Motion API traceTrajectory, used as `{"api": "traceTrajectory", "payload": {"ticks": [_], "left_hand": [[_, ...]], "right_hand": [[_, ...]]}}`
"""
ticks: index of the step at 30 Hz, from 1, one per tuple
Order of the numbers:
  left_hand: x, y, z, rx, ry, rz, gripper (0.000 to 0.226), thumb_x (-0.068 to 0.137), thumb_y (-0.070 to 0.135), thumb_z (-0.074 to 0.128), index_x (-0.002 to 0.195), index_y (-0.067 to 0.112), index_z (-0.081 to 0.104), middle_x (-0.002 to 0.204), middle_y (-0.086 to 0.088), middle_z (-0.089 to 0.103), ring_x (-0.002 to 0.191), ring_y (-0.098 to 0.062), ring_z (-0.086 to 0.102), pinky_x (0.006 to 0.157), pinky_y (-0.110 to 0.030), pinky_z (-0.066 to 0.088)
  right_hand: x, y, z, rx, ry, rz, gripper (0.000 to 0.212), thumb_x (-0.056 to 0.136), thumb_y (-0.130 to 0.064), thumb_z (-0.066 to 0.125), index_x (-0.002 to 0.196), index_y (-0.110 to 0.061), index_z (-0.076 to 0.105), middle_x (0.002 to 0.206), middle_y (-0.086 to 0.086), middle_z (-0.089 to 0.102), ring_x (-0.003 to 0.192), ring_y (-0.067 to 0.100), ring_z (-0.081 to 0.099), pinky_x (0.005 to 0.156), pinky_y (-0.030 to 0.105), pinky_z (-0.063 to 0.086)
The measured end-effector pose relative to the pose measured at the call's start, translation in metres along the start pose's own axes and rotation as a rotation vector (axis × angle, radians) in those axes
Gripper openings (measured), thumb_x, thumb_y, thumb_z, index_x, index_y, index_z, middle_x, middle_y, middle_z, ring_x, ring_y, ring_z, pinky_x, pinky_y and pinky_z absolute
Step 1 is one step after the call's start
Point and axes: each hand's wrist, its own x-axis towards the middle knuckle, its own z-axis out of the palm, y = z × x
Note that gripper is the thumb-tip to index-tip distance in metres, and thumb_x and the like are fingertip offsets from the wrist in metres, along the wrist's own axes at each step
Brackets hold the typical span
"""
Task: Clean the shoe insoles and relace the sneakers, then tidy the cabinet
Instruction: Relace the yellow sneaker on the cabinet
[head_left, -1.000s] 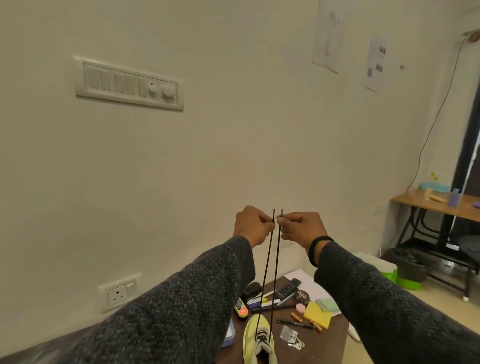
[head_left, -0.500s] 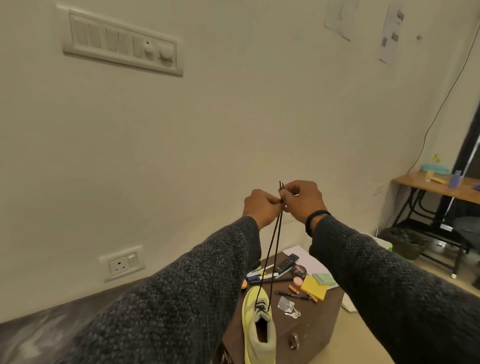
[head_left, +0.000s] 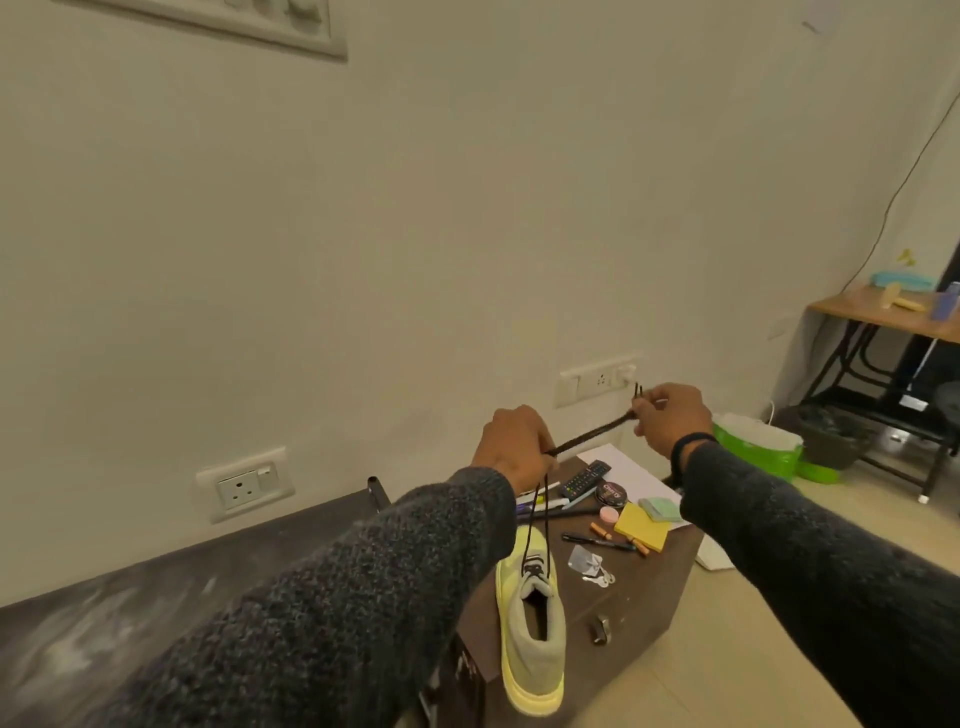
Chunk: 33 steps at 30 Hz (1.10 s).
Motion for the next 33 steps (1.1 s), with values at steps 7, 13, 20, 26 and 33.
{"api": "traceTrajectory", "payload": {"ticks": [7, 13, 20, 26, 33], "left_hand": [[0.013, -0.007, 0.008, -0.241, -0.031, 0.025, 0.009, 0.081, 0.01, 0.082, 0.088, 0.005, 0.079, 0.067, -0.008, 0.074, 0.06, -0.017, 0.073, 0.066, -0.031, 0.063], [0.03, -0.028, 0.016, -0.436, 0.092, -0.195, 0.011, 0.081, 0.014, 0.084, 0.086, 0.006, 0.079, 0.07, -0.007, 0.076, 0.066, -0.018, 0.075, 0.068, -0.031, 0.063], [0.034, -0.073, 0.036, -0.6, 0.17, -0.617, 0.017, 0.083, 0.013, 0.08, 0.088, -0.002, 0.075, 0.067, -0.011, 0.074, 0.059, -0.018, 0.073, 0.064, -0.031, 0.063], [-0.011, -0.11, 0.076, -0.833, -0.101, -0.907, 0.005, 0.095, 0.003, 0.065, 0.097, 0.0, 0.067, 0.075, -0.01, 0.069, 0.044, -0.008, 0.062, 0.048, -0.019, 0.052], [-0.05, -0.105, 0.144, -1.085, -0.445, -1.059, 0.015, 0.101, 0.01, 0.058, 0.089, 0.006, 0.065, 0.066, -0.004, 0.069, 0.038, -0.001, 0.047, 0.038, -0.009, 0.037]], "right_hand": [[-0.015, 0.063, 0.084, 0.003, -0.342, 0.122, 0.007, 0.086, -0.006, 0.07, 0.083, -0.007, 0.077, 0.07, 0.006, 0.07, 0.058, 0.015, 0.059, 0.061, 0.031, 0.054], [-0.015, 0.065, 0.098, 0.266, -1.073, 0.423, 0.019, 0.098, -0.01, 0.057, 0.113, -0.002, 0.067, 0.096, 0.012, 0.071, 0.046, 0.003, 0.038, 0.039, 0.014, 0.028], [0.008, 0.067, 0.074, 0.208, -1.282, 0.509, 0.036, 0.101, -0.007, 0.04, 0.125, 0.001, 0.066, 0.088, 0.007, 0.064, 0.062, 0.009, 0.043, 0.047, 0.017, 0.041], [-0.002, 0.036, 0.077, -0.264, -1.139, 0.138, 0.026, 0.099, -0.028, 0.061, 0.099, -0.005, 0.072, 0.07, 0.002, 0.066, 0.055, 0.008, 0.057, 0.053, 0.021, 0.049], [-0.055, 0.018, 0.105, -0.968, -0.892, -0.63, 0.006, 0.09, -0.02, 0.069, 0.091, -0.014, 0.069, 0.097, 0.007, 0.071, 0.087, 0.023, 0.067, 0.079, 0.035, 0.055]]}}
